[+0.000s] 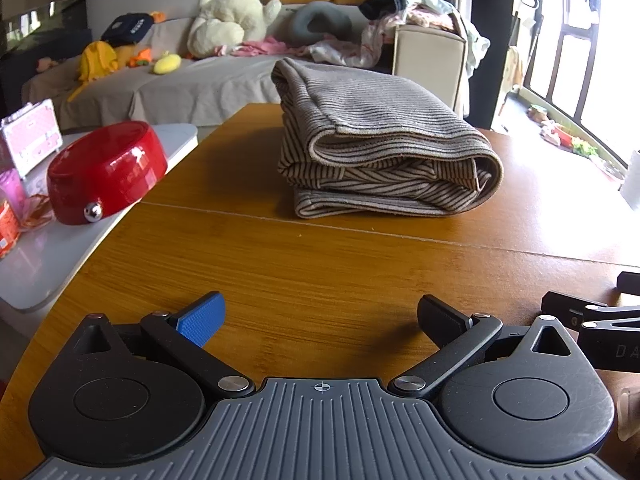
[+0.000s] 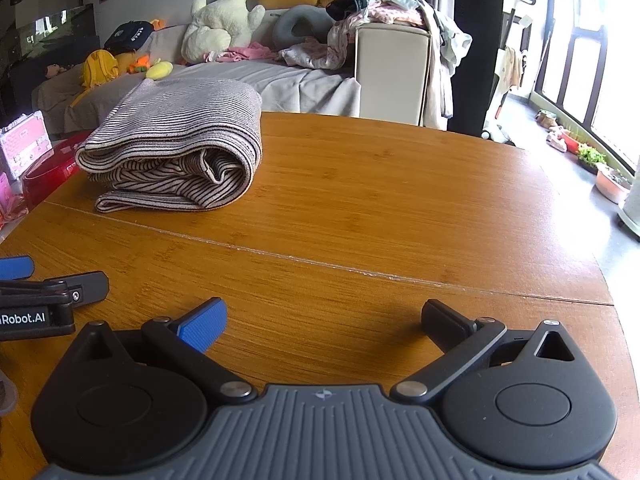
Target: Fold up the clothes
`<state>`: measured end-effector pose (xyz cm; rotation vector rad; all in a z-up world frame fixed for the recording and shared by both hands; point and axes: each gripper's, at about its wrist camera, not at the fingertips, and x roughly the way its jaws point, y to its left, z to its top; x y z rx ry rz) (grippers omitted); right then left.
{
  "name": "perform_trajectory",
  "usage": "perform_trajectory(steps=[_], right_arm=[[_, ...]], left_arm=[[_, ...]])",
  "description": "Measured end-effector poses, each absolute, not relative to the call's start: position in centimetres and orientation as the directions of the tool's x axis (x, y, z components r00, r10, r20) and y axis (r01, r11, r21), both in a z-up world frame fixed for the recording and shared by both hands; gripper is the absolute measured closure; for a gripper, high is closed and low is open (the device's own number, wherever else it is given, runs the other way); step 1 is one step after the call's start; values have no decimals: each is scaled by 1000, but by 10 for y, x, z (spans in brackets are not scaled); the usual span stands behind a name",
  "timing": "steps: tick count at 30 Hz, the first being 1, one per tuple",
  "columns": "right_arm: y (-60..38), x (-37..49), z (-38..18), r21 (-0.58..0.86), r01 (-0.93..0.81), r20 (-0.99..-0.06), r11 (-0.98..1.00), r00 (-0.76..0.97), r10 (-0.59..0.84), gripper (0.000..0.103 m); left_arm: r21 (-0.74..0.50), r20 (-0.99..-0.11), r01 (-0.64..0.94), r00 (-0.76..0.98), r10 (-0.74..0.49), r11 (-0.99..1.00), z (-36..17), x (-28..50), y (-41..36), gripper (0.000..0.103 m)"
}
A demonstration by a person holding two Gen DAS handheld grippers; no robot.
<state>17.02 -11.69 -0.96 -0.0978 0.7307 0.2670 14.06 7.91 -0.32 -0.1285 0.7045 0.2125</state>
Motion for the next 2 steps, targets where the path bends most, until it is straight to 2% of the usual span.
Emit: perform_trajectory(steps=[2], right_arm=[[-109, 169, -7, 14, -290, -679, 957, 700, 222, 0]], left_arm=[[-132, -619, -191, 782, 70, 973, 1, 133, 92, 0]])
